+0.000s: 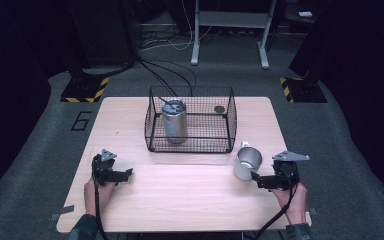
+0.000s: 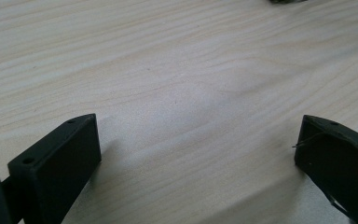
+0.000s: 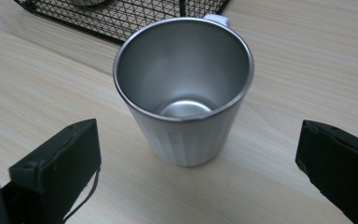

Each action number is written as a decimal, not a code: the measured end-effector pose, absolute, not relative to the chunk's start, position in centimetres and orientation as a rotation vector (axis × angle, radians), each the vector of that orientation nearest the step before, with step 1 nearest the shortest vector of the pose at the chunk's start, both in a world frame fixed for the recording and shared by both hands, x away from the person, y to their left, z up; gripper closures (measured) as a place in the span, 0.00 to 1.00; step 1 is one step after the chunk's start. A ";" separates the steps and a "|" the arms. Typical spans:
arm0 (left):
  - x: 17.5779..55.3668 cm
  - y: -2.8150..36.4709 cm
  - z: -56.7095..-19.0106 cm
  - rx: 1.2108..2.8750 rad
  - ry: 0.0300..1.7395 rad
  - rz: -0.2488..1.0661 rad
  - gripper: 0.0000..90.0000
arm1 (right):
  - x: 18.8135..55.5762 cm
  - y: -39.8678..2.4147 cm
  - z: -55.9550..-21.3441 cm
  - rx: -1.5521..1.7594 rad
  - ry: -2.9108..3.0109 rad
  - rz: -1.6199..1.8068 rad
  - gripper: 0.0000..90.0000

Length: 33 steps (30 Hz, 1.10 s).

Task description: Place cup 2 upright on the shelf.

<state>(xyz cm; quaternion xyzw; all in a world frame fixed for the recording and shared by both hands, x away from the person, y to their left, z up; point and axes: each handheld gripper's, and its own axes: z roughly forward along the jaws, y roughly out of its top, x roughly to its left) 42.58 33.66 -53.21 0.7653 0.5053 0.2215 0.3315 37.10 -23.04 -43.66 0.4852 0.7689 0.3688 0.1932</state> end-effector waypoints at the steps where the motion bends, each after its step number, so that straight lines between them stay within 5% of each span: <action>1: 42.6 33.7 -53.2 2.000 1.321 0.579 0.00 | 37.3 -22.7 -43.6 1.360 2.160 1.028 0.00; 33: 42.6 33.6 -53.2 2.000 1.323 0.574 0.00 | 41.7 -19.4 -44.7 1.343 2.203 0.951 0.05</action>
